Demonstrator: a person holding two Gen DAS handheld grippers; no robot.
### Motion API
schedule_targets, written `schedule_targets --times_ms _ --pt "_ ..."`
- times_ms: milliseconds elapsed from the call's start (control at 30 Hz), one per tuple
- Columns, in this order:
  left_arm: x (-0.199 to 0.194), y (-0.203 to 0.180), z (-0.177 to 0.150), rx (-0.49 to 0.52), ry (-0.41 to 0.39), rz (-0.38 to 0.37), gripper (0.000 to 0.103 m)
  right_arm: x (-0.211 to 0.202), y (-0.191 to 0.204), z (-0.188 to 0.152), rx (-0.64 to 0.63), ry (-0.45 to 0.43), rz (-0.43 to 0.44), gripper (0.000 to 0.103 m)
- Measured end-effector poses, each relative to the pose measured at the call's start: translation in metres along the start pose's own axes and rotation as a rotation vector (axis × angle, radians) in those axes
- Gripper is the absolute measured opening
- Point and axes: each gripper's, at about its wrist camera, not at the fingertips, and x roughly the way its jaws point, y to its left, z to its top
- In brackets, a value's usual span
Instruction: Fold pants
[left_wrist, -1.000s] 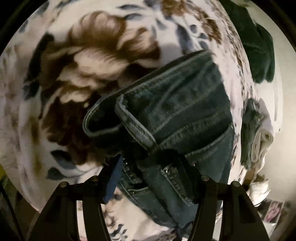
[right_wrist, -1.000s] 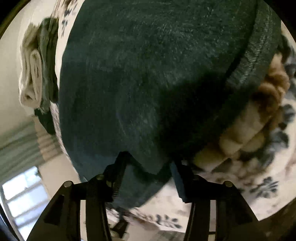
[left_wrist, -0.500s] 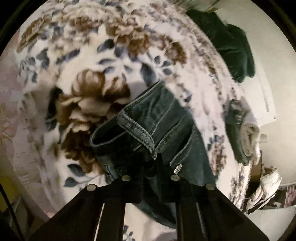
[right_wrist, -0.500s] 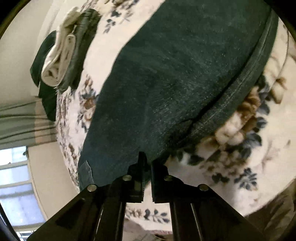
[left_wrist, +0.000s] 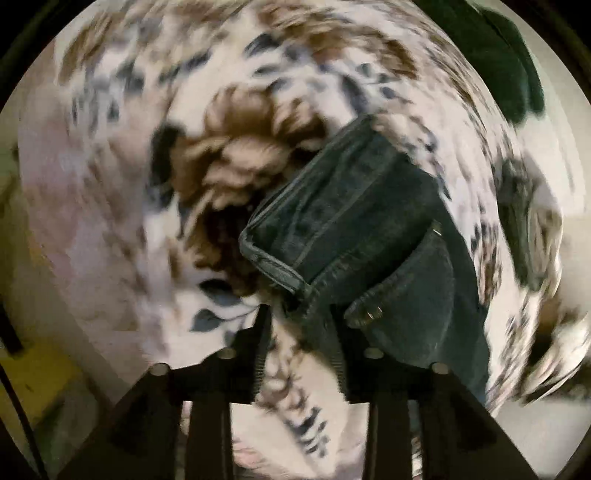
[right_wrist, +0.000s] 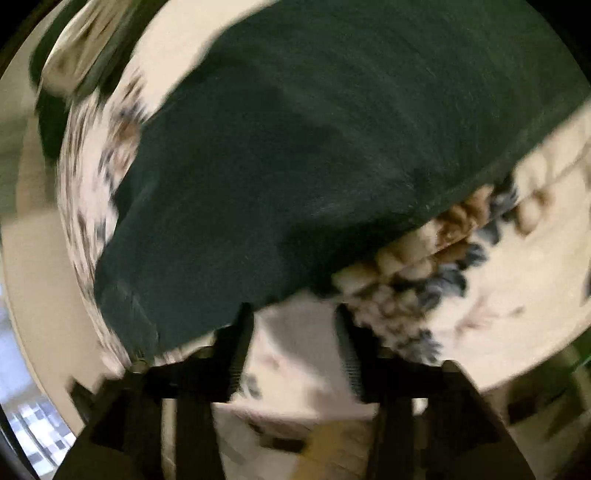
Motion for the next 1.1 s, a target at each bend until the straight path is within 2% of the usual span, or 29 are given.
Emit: schedule_targets --times_ms 33,67,133,200,267,367,467,500,533,567,600,633,667,733,800,900,967,1067,1100 --pt "-0.006 -0.011 -0.001 0.067 -0.010 0.057 0.043 -0.009 0.011 -0.001 -0.033 0.013 0.012 0.051" --pt "-0.012 -0.023 -0.001 0.131 -0.031 0.096 0.060 -0.018 0.029 0.003 -0.078 0.035 0.013 0.051" --pt "-0.017 -0.044 0.000 0.230 -0.077 0.174 0.083 -0.027 0.075 0.019 -0.194 0.062 0.023 0.051" --pt "-0.016 -0.060 0.007 0.288 -0.117 0.188 0.083 -0.026 0.117 0.040 -0.305 0.067 0.004 0.051" --pt "-0.009 -0.077 0.020 0.309 -0.139 0.173 0.083 -0.007 0.173 0.069 -0.446 0.083 -0.058 0.051" --pt "0.010 -0.099 0.041 0.332 -0.134 0.156 0.083 0.036 0.234 0.104 -0.593 0.144 -0.172 0.051" --pt "0.032 -0.110 0.048 0.371 -0.117 0.179 0.083 0.083 0.261 0.119 -0.690 0.255 -0.303 0.051" --pt "0.041 -0.110 0.050 0.379 -0.101 0.187 0.083 0.096 0.264 0.118 -0.726 0.289 -0.354 0.050" --pt "0.045 -0.110 0.048 0.379 -0.093 0.184 0.083 0.106 0.265 0.115 -0.762 0.302 -0.412 0.044" --pt "0.049 -0.108 0.048 0.380 -0.088 0.181 0.083 0.107 0.265 0.113 -0.766 0.297 -0.393 0.022" --pt "0.052 -0.105 0.047 0.379 -0.086 0.177 0.083 0.106 0.266 0.110 -0.768 0.301 -0.375 0.020" --pt "0.053 -0.102 0.047 0.377 -0.085 0.168 0.083 0.097 0.268 0.106 -0.780 0.243 -0.388 0.018" --pt "0.053 -0.098 0.047 0.371 -0.085 0.158 0.083 0.087 0.269 0.104 -0.786 0.198 -0.387 0.004" --pt "0.054 -0.090 0.048 0.353 -0.071 0.141 0.083 0.065 0.269 0.108 -0.763 0.112 -0.362 0.004" --pt "0.056 -0.084 0.048 0.339 -0.060 0.123 0.083 0.047 0.260 0.120 -0.673 0.080 -0.297 0.003" --pt "0.057 -0.079 0.049 0.322 -0.053 0.111 0.083 0.043 0.252 0.124 -0.614 0.048 -0.267 0.003" --pt "0.057 -0.079 0.049 0.318 -0.047 0.115 0.083 0.054 0.244 0.129 -0.593 0.099 -0.254 0.004" --pt "0.055 -0.081 0.049 0.303 -0.037 0.112 0.083 0.065 0.222 0.163 -0.368 0.206 -0.093 0.010" --pt "0.053 -0.082 0.048 0.305 -0.036 0.115 0.083 0.057 0.216 0.172 -0.329 0.194 -0.061 0.024"
